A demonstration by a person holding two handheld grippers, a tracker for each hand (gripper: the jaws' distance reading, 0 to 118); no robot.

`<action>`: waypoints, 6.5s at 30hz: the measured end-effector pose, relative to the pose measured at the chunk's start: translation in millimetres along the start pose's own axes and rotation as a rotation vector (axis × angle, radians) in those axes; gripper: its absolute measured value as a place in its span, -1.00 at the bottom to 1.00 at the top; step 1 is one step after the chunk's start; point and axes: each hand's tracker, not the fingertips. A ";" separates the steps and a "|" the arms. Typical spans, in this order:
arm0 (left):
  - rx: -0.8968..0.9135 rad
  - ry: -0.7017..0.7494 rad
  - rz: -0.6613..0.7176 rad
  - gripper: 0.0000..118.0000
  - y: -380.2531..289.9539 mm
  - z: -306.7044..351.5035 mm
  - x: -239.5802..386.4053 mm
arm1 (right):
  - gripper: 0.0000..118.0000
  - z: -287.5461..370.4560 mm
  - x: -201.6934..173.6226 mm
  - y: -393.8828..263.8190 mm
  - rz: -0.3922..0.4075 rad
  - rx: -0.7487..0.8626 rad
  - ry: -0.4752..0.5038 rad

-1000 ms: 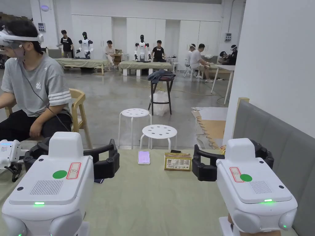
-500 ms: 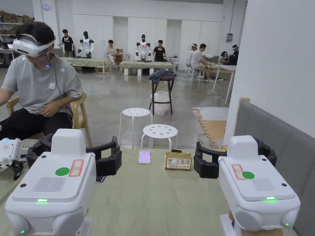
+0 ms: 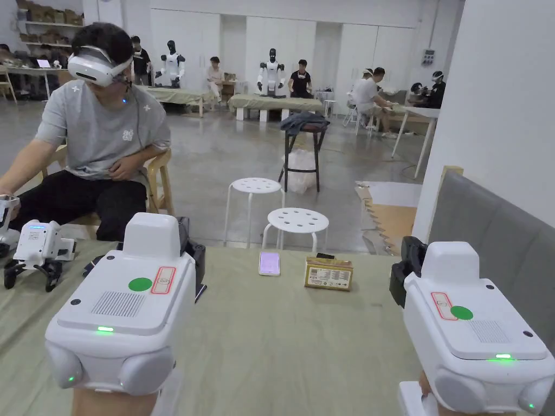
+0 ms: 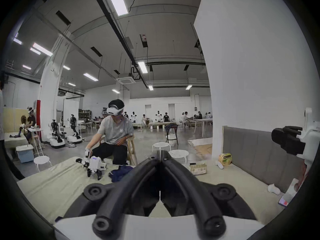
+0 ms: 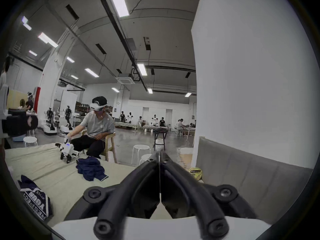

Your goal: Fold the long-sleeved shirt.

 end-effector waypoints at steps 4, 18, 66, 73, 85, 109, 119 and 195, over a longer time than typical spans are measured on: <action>-0.029 0.024 0.053 -0.94 1.1 0.9 -5.0 | -1.00 2.8 -8.0 -3.9 -0.010 -0.004 0.039; -0.159 0.419 -0.005 -0.93 -29.8 76.7 -139.4 | -1.00 3.9 -193.2 -8.3 -0.065 -0.026 0.506; -0.646 0.237 0.453 -0.50 -187.2 60.4 -109.1 | -1.00 15.4 -146.0 -111.7 -0.045 -0.336 0.540; -0.595 -0.031 0.385 -0.50 -139.3 13.8 0.4 | -1.00 36.0 -21.4 -94.1 -0.120 -0.278 0.296; -0.843 -0.375 0.195 -0.50 -201.3 -25.3 236.7 | -1.00 97.8 116.9 -115.0 -0.150 -0.335 -0.030; -0.656 -0.077 0.204 -0.49 -149.6 44.5 55.2 | -1.00 115.1 77.1 -144.4 -0.193 -0.368 0.035; -0.708 0.033 0.228 -0.93 -176.1 44.5 -9.9 | 1.00 134.9 60.5 -227.7 -0.271 -0.662 0.028; 0.031 0.033 0.159 -0.78 316.9 -83.7 -95.5 | -0.98 -61.8 108.3 347.6 -0.063 0.062 0.064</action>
